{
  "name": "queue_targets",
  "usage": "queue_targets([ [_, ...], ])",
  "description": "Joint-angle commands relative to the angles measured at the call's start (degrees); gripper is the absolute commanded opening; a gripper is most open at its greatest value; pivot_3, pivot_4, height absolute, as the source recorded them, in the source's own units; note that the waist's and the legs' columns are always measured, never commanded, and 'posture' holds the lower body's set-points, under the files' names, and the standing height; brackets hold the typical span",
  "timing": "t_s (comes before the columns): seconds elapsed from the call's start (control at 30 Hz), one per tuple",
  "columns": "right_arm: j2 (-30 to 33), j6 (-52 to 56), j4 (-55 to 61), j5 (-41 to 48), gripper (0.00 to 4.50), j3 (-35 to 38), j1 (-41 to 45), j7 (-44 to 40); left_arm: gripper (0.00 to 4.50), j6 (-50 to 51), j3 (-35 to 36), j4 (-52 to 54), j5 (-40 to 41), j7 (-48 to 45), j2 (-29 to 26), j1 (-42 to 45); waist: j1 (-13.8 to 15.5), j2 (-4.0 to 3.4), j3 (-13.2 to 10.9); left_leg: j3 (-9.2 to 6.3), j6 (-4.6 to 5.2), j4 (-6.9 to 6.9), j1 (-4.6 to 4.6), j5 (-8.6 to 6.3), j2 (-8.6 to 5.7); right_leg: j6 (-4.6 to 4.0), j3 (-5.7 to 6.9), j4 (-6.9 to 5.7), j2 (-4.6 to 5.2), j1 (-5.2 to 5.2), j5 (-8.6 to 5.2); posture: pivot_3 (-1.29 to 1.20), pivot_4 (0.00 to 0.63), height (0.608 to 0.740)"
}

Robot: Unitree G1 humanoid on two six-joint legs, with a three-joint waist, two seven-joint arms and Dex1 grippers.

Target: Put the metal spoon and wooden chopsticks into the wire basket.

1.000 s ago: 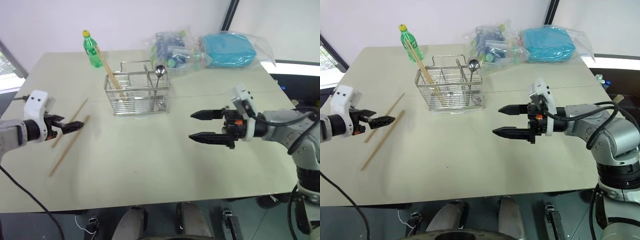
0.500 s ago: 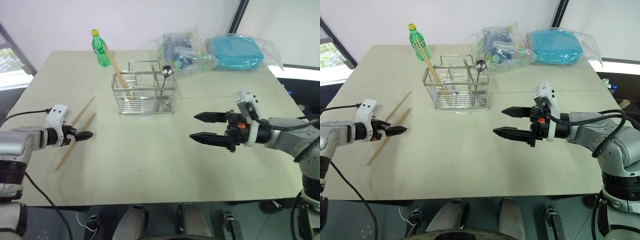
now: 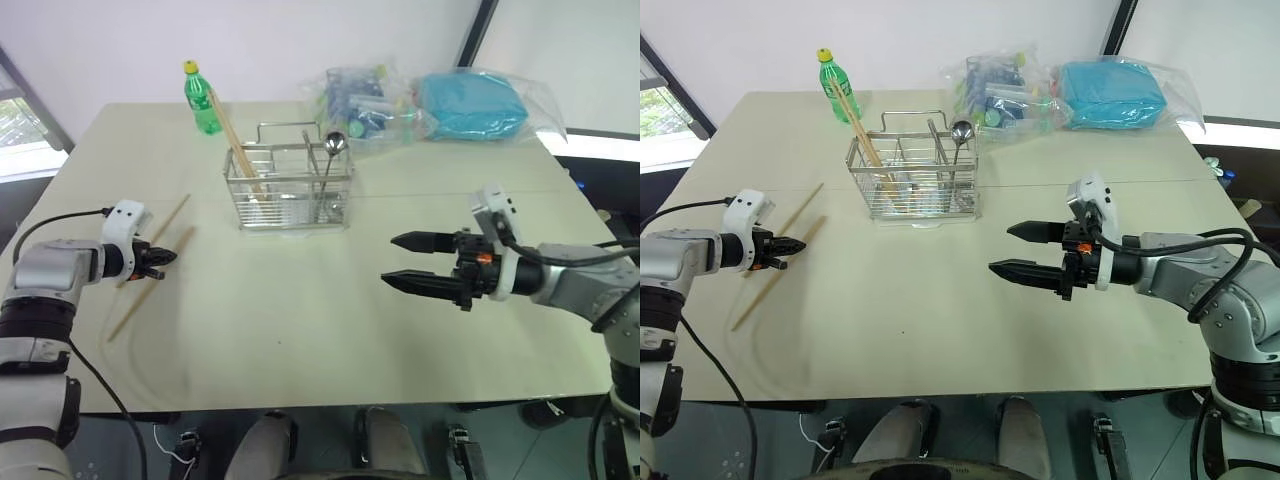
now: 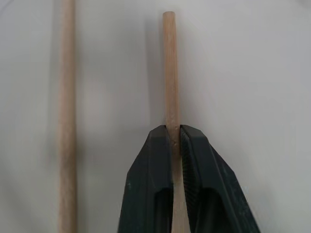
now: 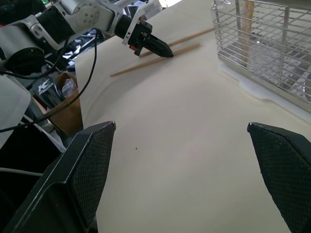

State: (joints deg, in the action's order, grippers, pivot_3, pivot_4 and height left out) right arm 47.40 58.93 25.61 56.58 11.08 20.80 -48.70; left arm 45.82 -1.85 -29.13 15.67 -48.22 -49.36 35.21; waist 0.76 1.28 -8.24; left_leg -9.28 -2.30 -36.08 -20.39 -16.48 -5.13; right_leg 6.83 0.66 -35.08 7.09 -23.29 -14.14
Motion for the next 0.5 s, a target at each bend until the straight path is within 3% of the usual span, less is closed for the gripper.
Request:
queue_targets([
  [0.03, 0.38, -1.73, 0.69, 0.24, 4.50, 0.70, 0.93, -0.54, 0.07, 1.38, 1.29, 1.64, 0.41, -1.01, 0.51, -0.60, -0.02, 0.00, 0.00, 0.00, 0.00, 0.00, 0.00, 0.00, 0.00, 0.00, 0.00, 0.00, 0.00, -0.01, 0.00, 0.00, 0.150, 0.698],
  [0.23, 0.22, -3.42, -0.72, -1.17, 4.50, -0.80, 1.48, -1.58, 0.07, 1.27, 7.90, 6.82, 2.26, 2.58, 1.42, -1.21, -0.02, 0.05, -0.02, -0.01, 0.00, -0.01, -0.04, 0.00, 0.00, 0.01, 0.00, 0.01, 0.00, -0.03, 0.00, 0.00, 0.150, 0.698],
  [0.33, 0.65, -4.00, -1.82, -1.99, 4.50, -1.46, 2.38, -2.52, 0.07, -1.68, 17.38, 10.79, 5.53, 9.70, 4.59, 1.34, 0.01, 0.20, -0.07, -0.07, 0.00, -0.04, -0.09, 0.00, 0.01, 0.02, 0.02, 0.01, -0.01, -0.05, 0.01, 0.00, 0.150, 0.698],
  [0.5, 1.03, -3.34, -2.91, -2.00, 4.50, -1.33, 4.27, -3.07, 0.07, -1.65, 35.78, 19.64, 18.49, 23.87, 13.08, 13.53, 0.03, 0.61, -0.13, -0.19, -0.07, -0.14, -0.18, 0.03, 0.02, 0.08, 0.16, 0.03, -0.01, -0.03, 0.05, 0.00, 0.150, 0.698],
])
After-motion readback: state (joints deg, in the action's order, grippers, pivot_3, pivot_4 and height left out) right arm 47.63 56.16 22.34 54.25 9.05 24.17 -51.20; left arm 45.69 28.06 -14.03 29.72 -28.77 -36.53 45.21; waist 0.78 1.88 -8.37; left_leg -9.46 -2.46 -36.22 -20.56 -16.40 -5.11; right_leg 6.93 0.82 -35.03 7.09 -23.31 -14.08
